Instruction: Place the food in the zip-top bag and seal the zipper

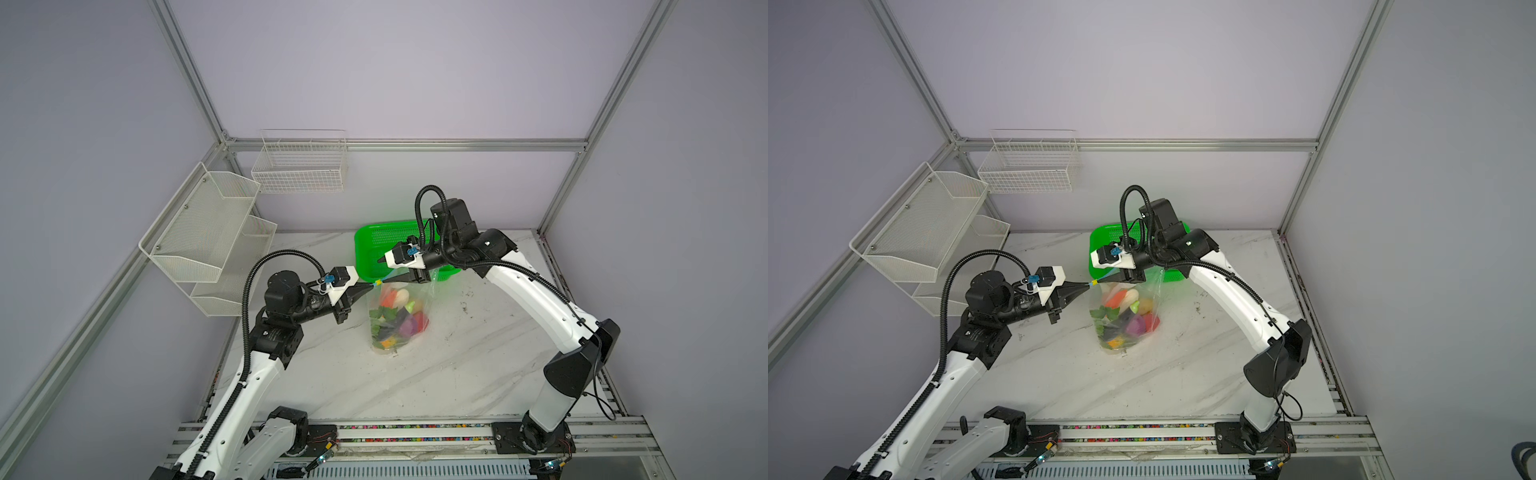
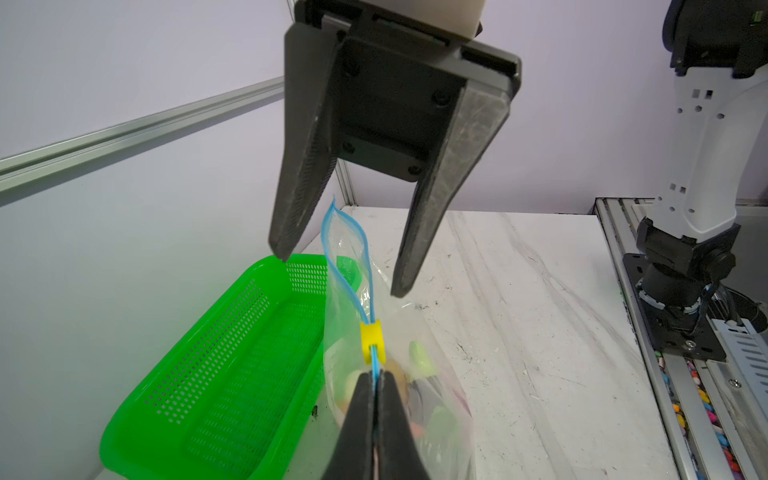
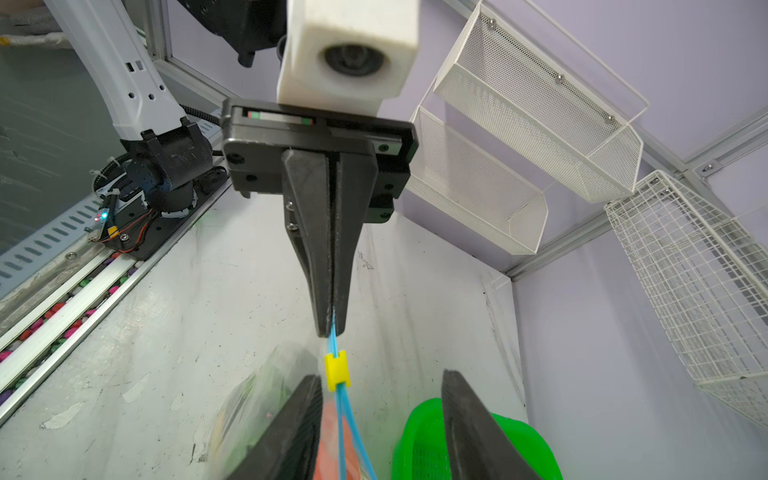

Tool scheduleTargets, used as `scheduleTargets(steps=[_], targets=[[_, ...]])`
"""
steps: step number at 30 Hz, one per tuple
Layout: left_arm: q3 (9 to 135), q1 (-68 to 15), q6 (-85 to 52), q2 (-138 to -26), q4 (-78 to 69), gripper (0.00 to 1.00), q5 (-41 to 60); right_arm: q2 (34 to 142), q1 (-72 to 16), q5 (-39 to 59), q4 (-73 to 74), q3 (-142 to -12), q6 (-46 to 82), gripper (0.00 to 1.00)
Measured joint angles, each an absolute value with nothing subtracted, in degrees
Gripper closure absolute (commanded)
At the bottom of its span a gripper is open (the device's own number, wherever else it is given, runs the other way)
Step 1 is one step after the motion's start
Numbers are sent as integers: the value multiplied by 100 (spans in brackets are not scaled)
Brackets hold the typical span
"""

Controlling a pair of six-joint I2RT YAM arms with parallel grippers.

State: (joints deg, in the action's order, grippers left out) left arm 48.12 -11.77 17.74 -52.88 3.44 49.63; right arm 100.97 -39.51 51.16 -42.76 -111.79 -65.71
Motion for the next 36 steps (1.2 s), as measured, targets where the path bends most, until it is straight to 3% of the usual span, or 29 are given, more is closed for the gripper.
scheduleTargets(steps=[7, 10, 21, 36], targets=[[4825, -1181, 2091, -5286, 458, 100, 4969, 10425, -4075, 4912, -5098, -11699, -6842, 41], [4840, -1197, 2167, -5286, 493, 100, 4954, 10449, -4141, 4858, -5321, -11863, -6941, 53], [4842, -1251, 2215, -5284, 506, 100, 4797, 10700, -4283, 4772, -5690, -12140, -7002, 61], [4842, -1253, 2215, -5277, 526, 100, 4759, 10731, -4283, 4670, -5719, -12140, -6976, 86]])
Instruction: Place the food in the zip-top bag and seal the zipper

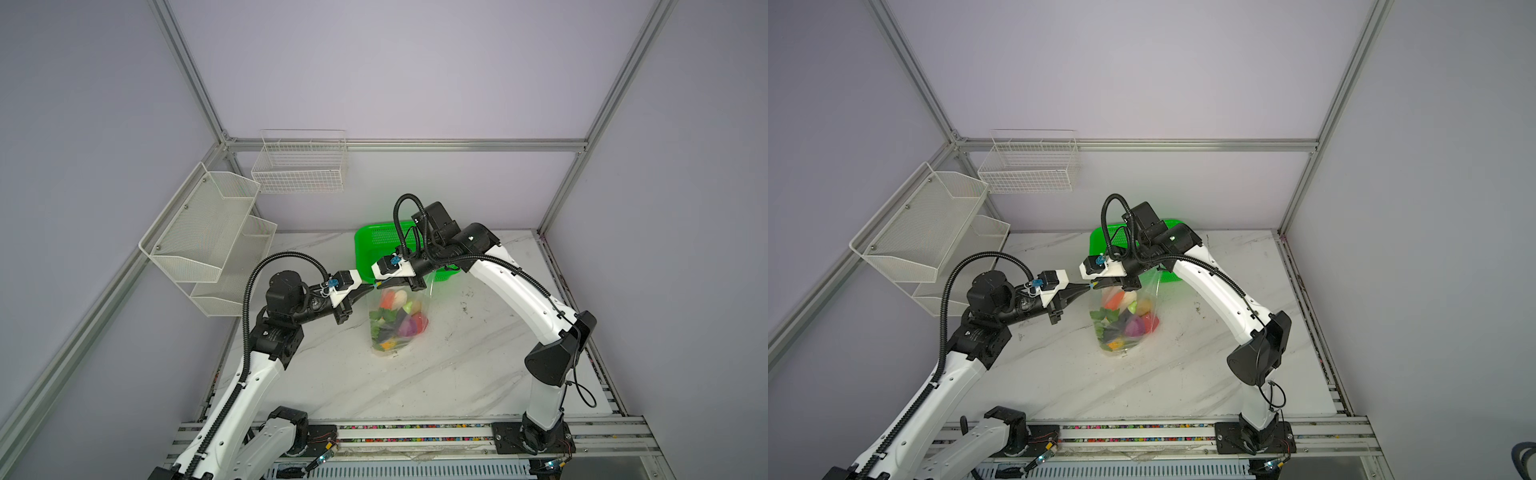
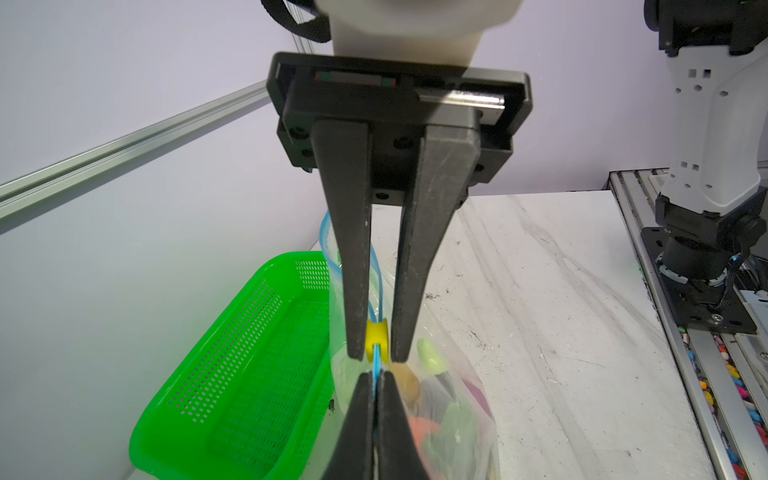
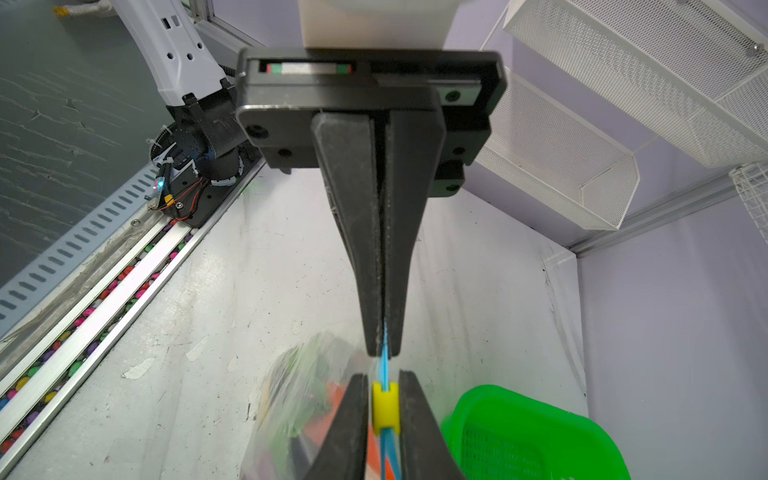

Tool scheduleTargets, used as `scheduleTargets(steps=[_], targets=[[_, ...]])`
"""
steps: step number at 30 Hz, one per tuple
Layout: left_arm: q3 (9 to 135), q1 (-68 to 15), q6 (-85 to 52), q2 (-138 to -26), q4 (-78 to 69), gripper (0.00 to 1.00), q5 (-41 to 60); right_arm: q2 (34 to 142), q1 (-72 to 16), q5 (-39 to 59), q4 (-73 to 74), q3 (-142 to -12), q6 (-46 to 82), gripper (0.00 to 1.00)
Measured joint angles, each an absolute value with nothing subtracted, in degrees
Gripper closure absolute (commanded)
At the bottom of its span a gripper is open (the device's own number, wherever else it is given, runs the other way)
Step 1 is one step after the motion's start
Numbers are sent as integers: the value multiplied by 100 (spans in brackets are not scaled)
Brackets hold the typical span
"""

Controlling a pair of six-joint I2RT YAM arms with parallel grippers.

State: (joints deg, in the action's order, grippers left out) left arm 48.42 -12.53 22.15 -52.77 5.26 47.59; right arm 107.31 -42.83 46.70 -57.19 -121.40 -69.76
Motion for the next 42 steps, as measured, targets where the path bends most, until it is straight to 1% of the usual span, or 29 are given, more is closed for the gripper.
scheduleTargets(steps=[9, 27, 42], targets=[[4842, -1275, 2215, -5203, 565, 100, 4569, 10731, -4283, 4589, -5660, -12140, -6908, 91], [4842, -1297, 2322, -4845, 786, 100, 3940, 10761, -4346, 4401, -5592, -12296, -6794, 91], [4821, -1321, 2381, -4650, 788, 100, 3203, 10807, -4327, 4257, -5548, -12390, -6755, 92]])
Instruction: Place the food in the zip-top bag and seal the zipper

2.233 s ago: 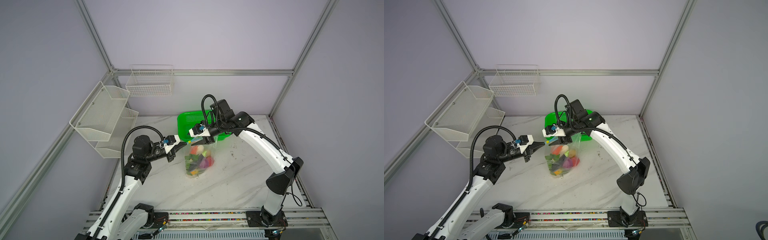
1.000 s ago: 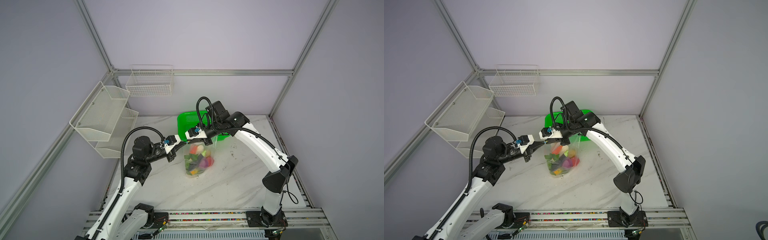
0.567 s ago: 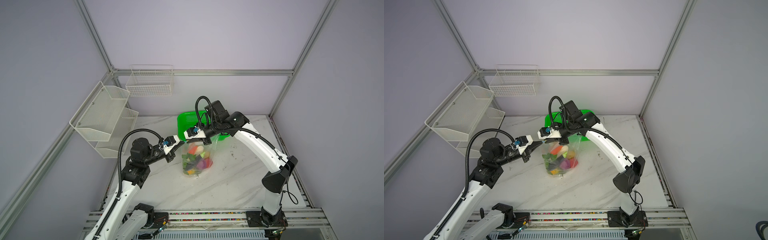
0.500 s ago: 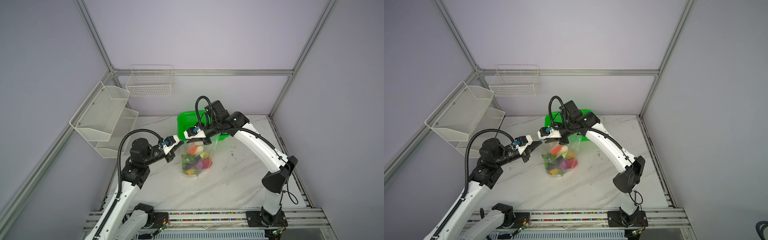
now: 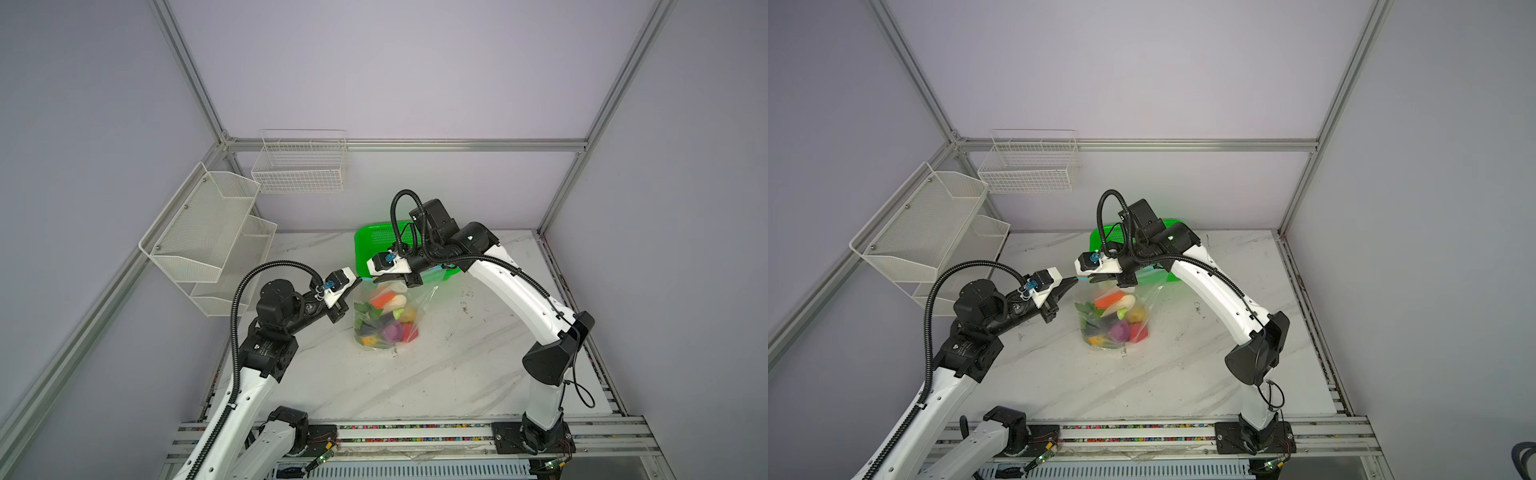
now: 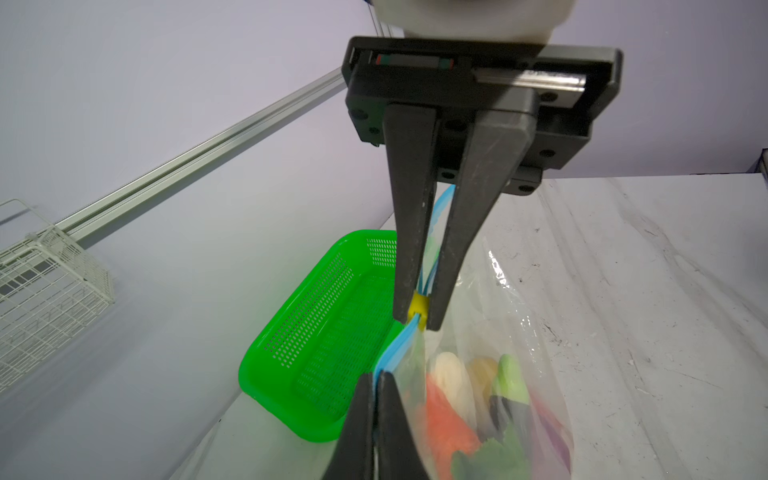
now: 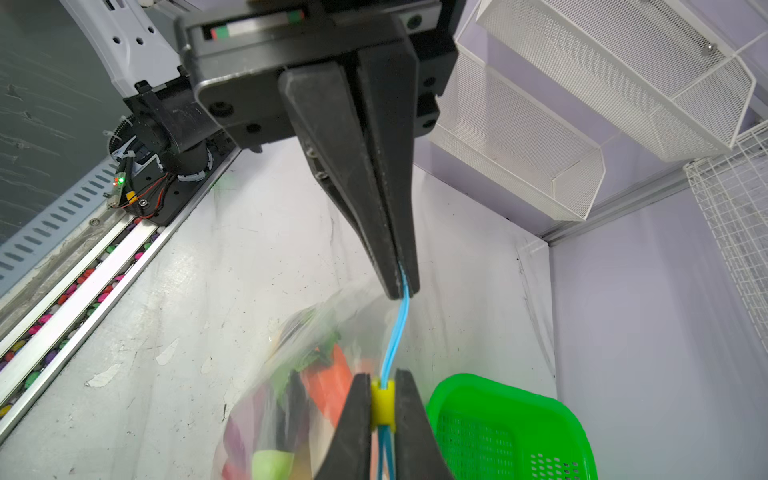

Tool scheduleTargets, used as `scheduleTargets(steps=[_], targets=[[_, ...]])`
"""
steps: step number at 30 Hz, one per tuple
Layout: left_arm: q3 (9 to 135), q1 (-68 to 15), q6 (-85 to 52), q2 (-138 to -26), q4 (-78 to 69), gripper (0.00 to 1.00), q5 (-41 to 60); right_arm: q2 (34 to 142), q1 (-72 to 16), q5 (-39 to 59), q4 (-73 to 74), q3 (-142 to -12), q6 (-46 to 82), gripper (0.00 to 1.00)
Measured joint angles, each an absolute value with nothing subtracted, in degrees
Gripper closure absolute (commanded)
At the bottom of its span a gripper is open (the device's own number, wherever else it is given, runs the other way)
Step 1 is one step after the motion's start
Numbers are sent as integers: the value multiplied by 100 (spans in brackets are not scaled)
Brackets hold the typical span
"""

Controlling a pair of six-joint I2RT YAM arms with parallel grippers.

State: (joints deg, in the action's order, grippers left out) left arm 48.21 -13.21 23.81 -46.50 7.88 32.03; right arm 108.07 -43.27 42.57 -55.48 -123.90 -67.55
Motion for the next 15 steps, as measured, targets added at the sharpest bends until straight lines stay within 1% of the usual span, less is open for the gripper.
scheduleTargets(steps=[15], targets=[[4687, -1328, 2362, -4486, 646, 100, 2392, 10807, -4171, 4237, -5535, -12385, -6735, 92]])
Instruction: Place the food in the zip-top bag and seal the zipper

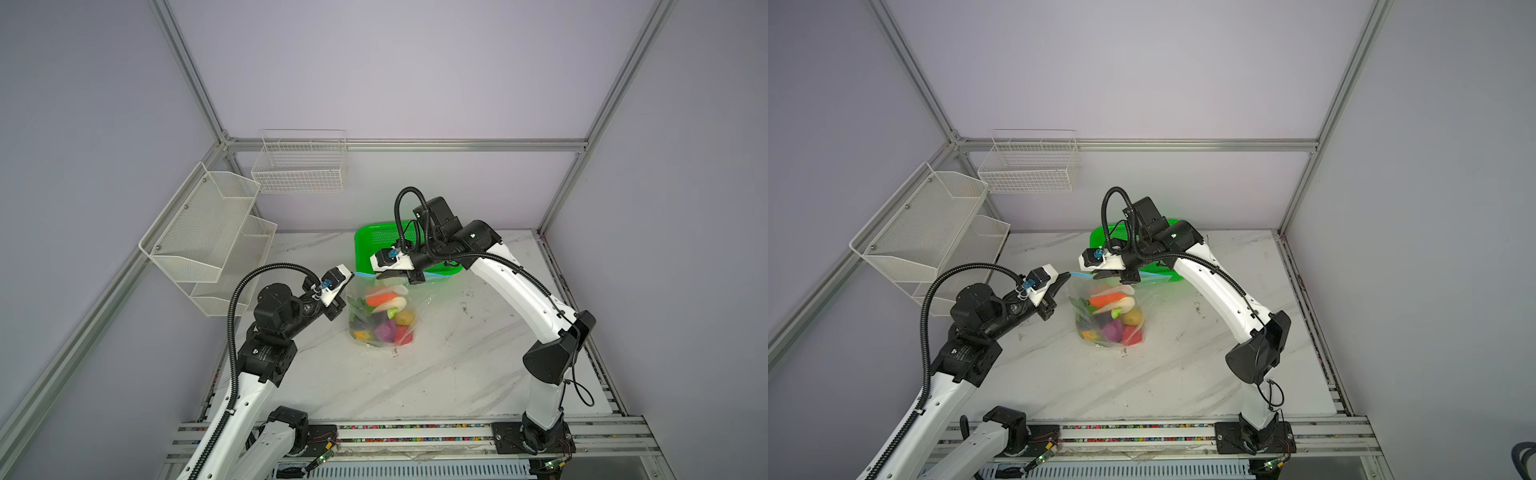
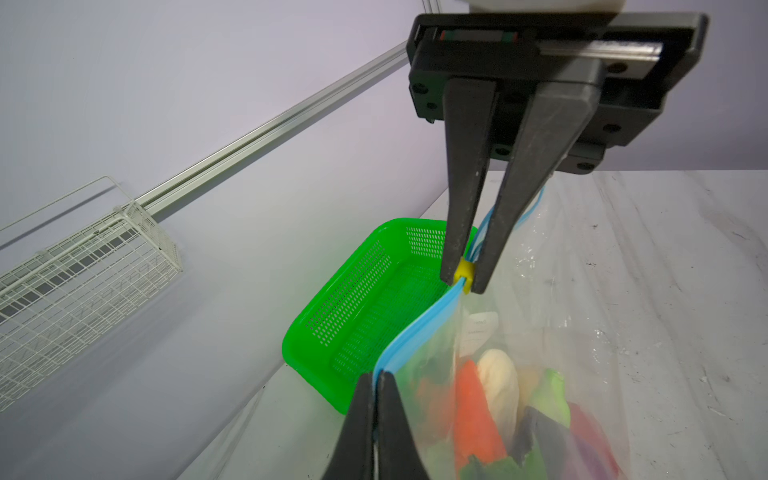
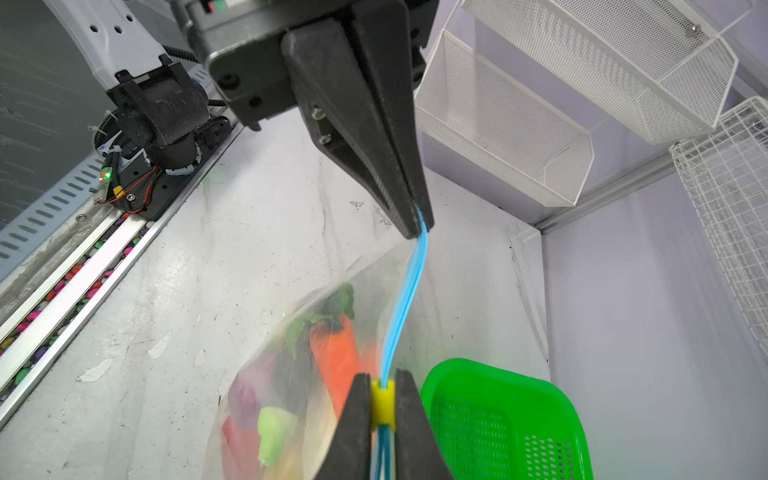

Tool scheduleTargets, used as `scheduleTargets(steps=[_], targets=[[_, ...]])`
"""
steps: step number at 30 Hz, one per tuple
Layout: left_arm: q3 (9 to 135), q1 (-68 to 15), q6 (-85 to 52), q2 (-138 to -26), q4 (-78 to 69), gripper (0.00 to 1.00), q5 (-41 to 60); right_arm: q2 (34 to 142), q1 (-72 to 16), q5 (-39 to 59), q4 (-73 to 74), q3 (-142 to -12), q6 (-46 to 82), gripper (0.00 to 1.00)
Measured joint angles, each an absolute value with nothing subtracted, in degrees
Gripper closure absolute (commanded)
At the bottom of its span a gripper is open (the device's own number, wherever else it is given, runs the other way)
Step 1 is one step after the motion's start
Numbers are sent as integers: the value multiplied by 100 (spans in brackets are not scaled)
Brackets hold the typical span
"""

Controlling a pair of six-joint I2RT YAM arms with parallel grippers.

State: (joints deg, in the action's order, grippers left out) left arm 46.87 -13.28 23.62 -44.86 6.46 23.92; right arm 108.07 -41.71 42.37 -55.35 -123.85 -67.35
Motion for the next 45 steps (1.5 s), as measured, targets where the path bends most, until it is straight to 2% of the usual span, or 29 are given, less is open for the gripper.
scheduleTargets(steps=[45], targets=[[4626, -1358, 2106, -4858, 351, 100, -137, 10713, -3555, 4388, -5505, -11904, -6742, 94]])
